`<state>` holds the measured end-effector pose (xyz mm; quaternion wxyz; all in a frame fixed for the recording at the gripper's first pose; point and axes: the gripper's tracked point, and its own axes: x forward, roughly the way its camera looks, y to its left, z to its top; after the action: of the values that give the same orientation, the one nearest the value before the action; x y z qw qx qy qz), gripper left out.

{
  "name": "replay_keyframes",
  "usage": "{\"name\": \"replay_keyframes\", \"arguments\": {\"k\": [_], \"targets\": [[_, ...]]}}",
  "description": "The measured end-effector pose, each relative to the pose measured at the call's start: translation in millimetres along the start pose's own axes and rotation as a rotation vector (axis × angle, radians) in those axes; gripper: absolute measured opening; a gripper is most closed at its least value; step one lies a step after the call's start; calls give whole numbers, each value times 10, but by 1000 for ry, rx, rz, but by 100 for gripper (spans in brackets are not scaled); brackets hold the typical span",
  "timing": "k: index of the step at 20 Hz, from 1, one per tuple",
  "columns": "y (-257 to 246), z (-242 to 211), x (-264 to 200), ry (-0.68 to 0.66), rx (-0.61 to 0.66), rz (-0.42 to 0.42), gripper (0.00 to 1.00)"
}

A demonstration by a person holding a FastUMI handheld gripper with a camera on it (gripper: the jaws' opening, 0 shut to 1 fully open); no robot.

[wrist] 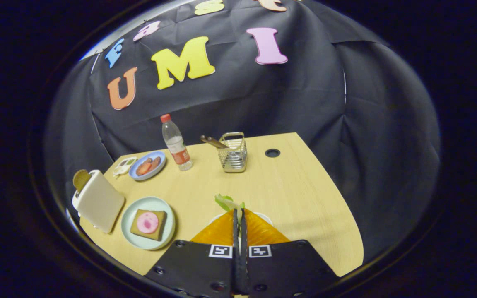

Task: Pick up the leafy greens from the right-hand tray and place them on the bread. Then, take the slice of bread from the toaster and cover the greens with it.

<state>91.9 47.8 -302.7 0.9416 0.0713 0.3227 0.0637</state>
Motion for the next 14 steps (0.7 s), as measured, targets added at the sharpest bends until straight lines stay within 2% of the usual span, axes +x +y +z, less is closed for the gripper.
{"name": "replay_keyframes", "arguments": {"k": [5,8,14], "targets": [[831,179,-179,-16,18,60,0],[1498,141,-219,-4,37,127,0],[2800,-362,-111,133,164,268,0]]}}
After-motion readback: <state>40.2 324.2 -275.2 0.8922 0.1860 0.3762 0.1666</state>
